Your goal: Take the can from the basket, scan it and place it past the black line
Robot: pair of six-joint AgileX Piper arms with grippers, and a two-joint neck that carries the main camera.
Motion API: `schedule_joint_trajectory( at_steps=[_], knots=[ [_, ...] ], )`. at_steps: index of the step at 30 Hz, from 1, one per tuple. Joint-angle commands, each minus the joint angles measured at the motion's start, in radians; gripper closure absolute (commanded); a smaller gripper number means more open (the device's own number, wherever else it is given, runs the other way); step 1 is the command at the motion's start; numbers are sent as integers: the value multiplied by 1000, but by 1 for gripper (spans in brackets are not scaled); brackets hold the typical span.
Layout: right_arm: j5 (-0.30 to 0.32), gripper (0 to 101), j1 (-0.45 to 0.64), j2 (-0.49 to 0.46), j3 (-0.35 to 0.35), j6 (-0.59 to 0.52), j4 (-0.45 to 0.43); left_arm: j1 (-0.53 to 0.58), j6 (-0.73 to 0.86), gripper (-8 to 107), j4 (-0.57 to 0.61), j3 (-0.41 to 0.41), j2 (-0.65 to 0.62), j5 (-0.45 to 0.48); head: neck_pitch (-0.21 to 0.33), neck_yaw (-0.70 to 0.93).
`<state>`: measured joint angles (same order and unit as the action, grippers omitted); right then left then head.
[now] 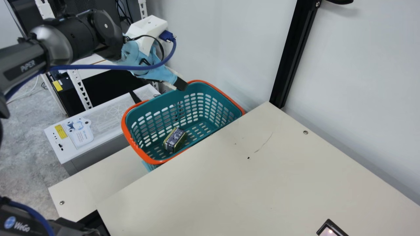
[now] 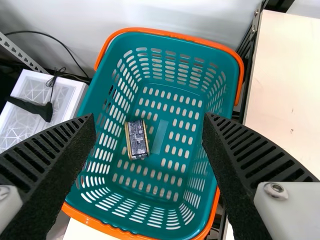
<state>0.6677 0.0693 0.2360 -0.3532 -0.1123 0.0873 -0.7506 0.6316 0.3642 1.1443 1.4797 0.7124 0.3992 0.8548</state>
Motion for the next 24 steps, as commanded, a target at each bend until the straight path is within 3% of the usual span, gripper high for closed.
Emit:
schedule_joint_trajectory(
  at_steps=[1,14,24],
  knots=[
    [0,0,0,0,0,0,0,3,-12,9,-18,-7,15,-12,37,33],
    [0,0,0,0,0,0,0,32,-137,9,-149,-87,169,-162,37,33],
    [0,0,0,0,0,0,0,51,-232,9,-219,-60,287,-224,37,33]
  ],
)
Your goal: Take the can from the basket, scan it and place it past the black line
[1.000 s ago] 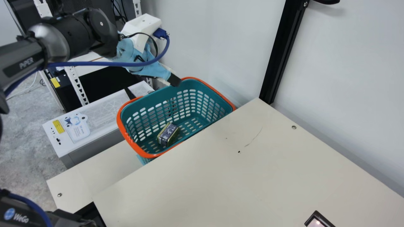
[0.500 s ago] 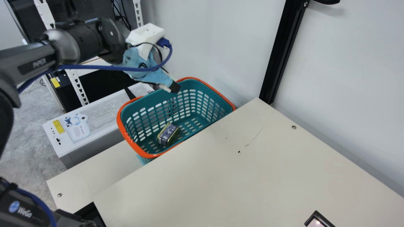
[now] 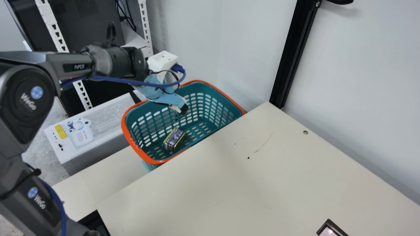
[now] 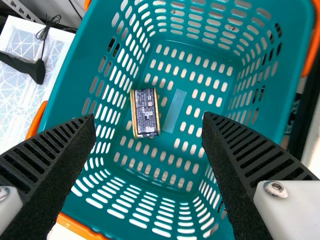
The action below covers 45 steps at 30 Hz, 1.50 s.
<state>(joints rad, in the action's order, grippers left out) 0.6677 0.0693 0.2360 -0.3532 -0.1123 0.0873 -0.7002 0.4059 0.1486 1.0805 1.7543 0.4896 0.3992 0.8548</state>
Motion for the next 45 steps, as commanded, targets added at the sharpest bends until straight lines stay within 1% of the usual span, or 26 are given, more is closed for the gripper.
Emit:
schedule_joint_trajectory(
  at_steps=[1,7,12,21,32,38,45],
  knots=[
    [0,0,0,0,0,0,0,1,-14,9,-9,10,22,-2,37,33],
    [0,0,0,0,0,0,0,1,-47,9,-11,42,86,-8,37,33],
    [0,0,0,0,0,0,0,4,-66,9,-8,53,144,-27,37,33],
    [0,0,0,0,0,0,0,17,-93,9,-21,68,257,-91,37,33],
    [0,0,0,0,0,0,0,7,-108,9,-48,113,404,-164,37,33],
    [0,0,0,0,0,0,0,0,-124,9,-68,140,462,-182,37,33],
    [0,0,0,0,0,0,0,-8,-120,9,-56,177,527,-195,37,33]
  ],
)
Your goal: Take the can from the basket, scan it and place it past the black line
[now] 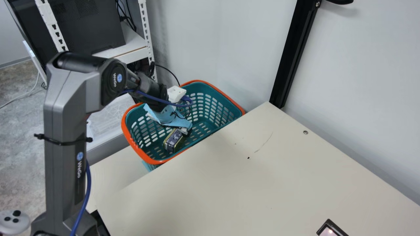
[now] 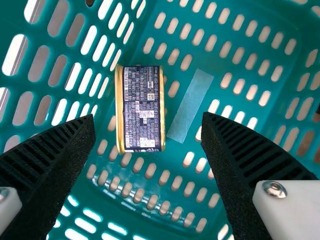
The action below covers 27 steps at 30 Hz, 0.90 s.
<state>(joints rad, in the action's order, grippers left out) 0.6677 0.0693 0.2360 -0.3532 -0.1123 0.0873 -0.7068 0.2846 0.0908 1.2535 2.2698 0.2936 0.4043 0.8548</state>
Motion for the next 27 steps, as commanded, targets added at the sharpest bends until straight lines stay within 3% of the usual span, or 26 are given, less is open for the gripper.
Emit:
schedule_joint_trajectory(
  at_steps=[1,27],
  knots=[
    [0,0,0,0,0,0,0,-4,4,9,6,9,20,0,32,33],
    [0,0,0,0,0,0,0,-37,114,9,211,149,219,15,32,33]
  ],
)
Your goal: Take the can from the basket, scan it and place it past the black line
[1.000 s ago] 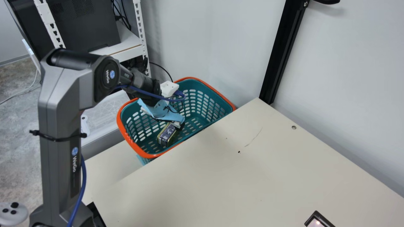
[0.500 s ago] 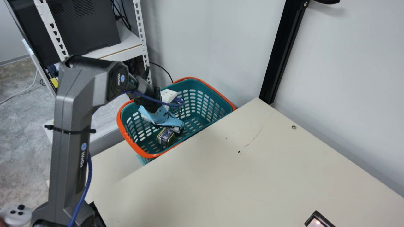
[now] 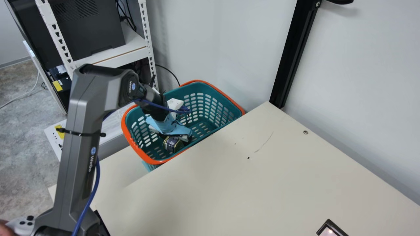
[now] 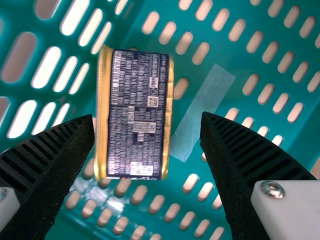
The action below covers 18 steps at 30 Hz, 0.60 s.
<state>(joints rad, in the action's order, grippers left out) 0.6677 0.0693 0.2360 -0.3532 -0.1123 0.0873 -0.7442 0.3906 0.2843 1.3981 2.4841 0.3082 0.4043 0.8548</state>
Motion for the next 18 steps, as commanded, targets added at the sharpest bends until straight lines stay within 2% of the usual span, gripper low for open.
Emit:
schedule_joint_trajectory(
  at_steps=[1,7,8,9,18],
  knots=[
    [0,0,0,0,0,0,0,0,15,9,30,9,10,2,32,33],
    [0,0,0,0,0,0,0,0,37,9,67,26,41,-2,32,33],
    [0,0,0,0,0,0,0,0,36,56,67,27,44,-6,32,33],
    [0,0,0,0,0,0,0,1,35,89,67,28,46,-9,32,33],
    [0,0,0,0,0,0,0,-3,61,89,85,4,6,-13,32,33]
  ],
)
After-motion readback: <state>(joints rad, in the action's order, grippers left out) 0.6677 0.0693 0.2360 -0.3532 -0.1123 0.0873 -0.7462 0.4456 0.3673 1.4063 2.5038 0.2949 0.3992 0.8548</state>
